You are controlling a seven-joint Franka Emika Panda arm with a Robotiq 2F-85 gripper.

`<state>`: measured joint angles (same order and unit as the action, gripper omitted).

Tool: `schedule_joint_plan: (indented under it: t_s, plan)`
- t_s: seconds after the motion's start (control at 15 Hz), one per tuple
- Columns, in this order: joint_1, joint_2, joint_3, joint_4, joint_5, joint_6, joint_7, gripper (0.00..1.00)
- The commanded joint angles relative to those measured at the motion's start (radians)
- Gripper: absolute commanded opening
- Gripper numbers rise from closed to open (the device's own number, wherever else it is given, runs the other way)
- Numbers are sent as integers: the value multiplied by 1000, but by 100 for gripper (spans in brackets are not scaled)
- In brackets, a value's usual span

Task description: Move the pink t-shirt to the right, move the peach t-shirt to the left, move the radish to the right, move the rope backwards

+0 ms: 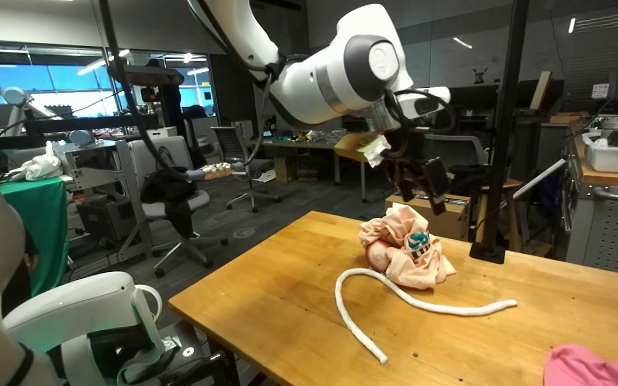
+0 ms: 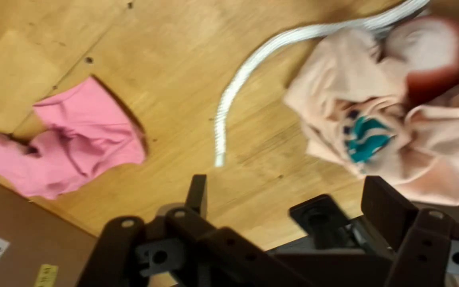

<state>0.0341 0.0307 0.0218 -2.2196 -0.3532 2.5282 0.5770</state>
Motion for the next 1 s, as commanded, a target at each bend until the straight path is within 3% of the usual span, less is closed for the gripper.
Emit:
schedule_joint_plan:
  t_s: [0.0, 0.2, 0.47, 0.73, 0.93]
  plan:
    - [54, 27, 59, 30, 154, -30, -187, 100]
    - [88, 98, 100, 73, 253, -31, -344, 100]
    - [111, 204, 117, 149, 241, -34, -469, 100]
    - [140, 311, 86, 237, 152, -1, -462, 100]
    - [191, 374, 17, 304, 28, 43, -339, 100]
